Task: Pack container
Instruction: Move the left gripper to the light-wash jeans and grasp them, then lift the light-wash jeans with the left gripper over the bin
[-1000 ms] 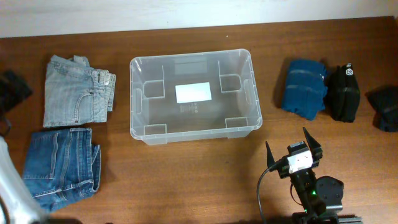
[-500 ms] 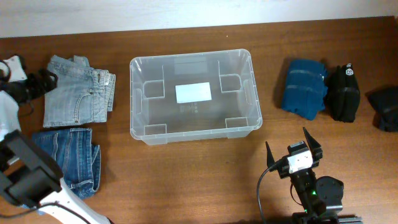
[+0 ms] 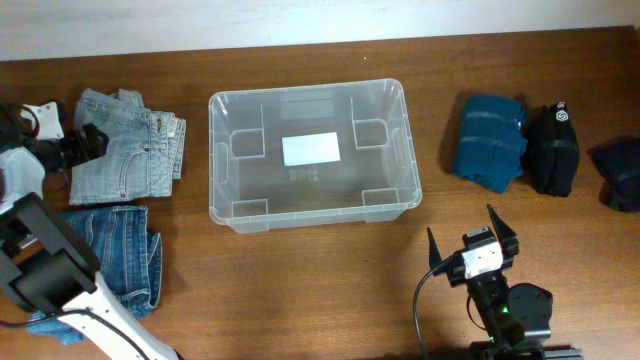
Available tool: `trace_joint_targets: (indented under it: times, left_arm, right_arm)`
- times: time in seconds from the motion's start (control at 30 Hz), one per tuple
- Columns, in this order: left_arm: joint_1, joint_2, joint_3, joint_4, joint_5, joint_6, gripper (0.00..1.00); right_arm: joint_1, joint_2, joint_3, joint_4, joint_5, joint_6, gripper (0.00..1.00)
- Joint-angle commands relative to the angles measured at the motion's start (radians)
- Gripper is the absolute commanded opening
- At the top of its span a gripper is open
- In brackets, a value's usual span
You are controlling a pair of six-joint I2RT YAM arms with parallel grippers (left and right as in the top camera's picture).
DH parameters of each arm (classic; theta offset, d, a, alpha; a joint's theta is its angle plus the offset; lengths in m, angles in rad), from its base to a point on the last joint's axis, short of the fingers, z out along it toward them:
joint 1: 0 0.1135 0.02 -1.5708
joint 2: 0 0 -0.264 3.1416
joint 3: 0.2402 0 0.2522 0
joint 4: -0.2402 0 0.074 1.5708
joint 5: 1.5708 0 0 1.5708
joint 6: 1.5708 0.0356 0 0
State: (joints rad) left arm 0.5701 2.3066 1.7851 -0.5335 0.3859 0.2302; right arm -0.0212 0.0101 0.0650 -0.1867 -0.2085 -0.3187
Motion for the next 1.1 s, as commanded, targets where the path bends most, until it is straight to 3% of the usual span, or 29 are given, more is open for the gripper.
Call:
trace_joint_targets:
  times: [0.0, 0.2, 0.47, 0.5, 0.53, 0.63, 0.87, 0.93, 1.07]
  left_arm:
    - [0.007, 0.033, 0.028, 0.005, -0.028, 0.056, 0.99]
    - [-0.012, 0.090, 0.028, -0.002, -0.023, 0.082, 0.98]
    - [-0.058, 0.108, 0.028, -0.025, 0.138, 0.108, 0.66]
    - [-0.071, 0.108, 0.028, -0.028, 0.150, 0.108, 0.43]
    - [-0.077, 0.108, 0.028, -0.029, 0.150, 0.108, 0.30]
    - [-0.092, 0.108, 0.028, -0.037, 0.150, 0.107, 0.01]
    - [-0.095, 0.108, 0.048, -0.055, 0.152, -0.043, 0.01]
    - [-0.095, 0.107, 0.108, -0.105, 0.156, -0.110, 0.01]
    - [-0.096, 0.107, 0.266, -0.229, 0.252, -0.129, 0.01]
  right_arm:
    - [-0.007, -0.006, -0.005, -0.006, 0.002, -0.003, 0.98]
    - [-0.007, -0.006, -0.005, -0.006, 0.002, -0.003, 0.99]
    - [-0.007, -0.006, -0.005, -0.006, 0.002, -0.003, 0.98]
    - [-0.007, -0.006, -0.005, -0.006, 0.002, -0.003, 0.98]
    - [-0.007, -0.006, -0.005, -0.006, 0.002, -0.003, 0.98]
    - [-0.007, -0.006, -0.005, -0.006, 0.002, -0.003, 0.98]
    - [-0.007, -0.006, -0.005, -0.006, 0.002, -0.003, 0.98]
    - [-0.007, -0.006, -0.005, -0.006, 0.002, -0.003, 0.98]
    - [-0.007, -0.006, -0.005, -0.006, 0.002, -0.003, 0.98]
